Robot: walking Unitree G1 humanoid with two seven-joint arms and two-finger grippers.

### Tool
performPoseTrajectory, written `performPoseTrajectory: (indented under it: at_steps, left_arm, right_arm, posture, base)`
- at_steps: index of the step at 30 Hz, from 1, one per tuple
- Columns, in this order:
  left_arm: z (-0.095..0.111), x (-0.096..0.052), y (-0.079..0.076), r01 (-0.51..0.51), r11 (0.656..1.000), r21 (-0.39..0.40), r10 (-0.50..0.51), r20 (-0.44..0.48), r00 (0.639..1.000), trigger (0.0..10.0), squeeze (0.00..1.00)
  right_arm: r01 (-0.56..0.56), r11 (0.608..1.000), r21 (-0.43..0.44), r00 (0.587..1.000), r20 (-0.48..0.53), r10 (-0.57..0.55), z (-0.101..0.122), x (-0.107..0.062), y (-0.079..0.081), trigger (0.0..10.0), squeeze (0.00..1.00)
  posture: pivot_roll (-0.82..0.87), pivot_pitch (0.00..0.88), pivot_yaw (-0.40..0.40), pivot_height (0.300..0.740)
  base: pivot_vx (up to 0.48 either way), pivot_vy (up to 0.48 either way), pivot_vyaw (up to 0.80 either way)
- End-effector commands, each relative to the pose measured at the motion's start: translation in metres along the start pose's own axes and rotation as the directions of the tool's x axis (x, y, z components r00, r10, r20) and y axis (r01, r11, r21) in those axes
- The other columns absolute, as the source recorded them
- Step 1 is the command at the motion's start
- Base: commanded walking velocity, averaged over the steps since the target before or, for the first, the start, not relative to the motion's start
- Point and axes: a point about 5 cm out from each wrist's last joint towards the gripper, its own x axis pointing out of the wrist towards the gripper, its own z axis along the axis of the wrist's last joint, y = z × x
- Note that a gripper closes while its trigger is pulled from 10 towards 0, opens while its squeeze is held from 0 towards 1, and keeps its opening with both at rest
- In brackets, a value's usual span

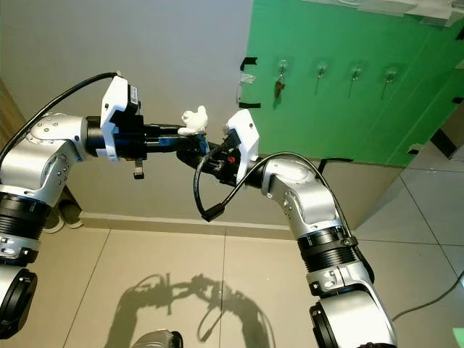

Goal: Hang keys on a hook

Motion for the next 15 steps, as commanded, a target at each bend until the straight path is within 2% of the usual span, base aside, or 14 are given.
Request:
performPoseTrajectory:
  at_steps: [1, 15]
  left_arm:
    - [0.0044, 0.0012, 0.0001, 0.003, 1.000, 0.015, -0.003, 0.013, 1.000, 10.0, 0.00]
    - [0.0025, 0.0039, -0.0002, 0.006, 1.000, 0.018, -0.006, 0.002, 1.000, 10.0, 0.00]
  right_arm:
    - [-0.010, 1.000, -0.026, 1.000, 0.027, 0.011, 0.0117, -0.0007, 0.0002, 0.0, 0.00]
    - [-0.003, 0.999, -0.032, 0.999, 0.037, 0.004, 0.0135, -0.0022, 0.0005, 0.0, 0.00]
  posture:
    - [0.03, 0.000, -0.019, 0.740]
    - [0.02, 0.000, -0.016, 0.740]
  base:
    - [0.000, 0.000, 0.00]
    - [0.000, 0.000, 0.00]
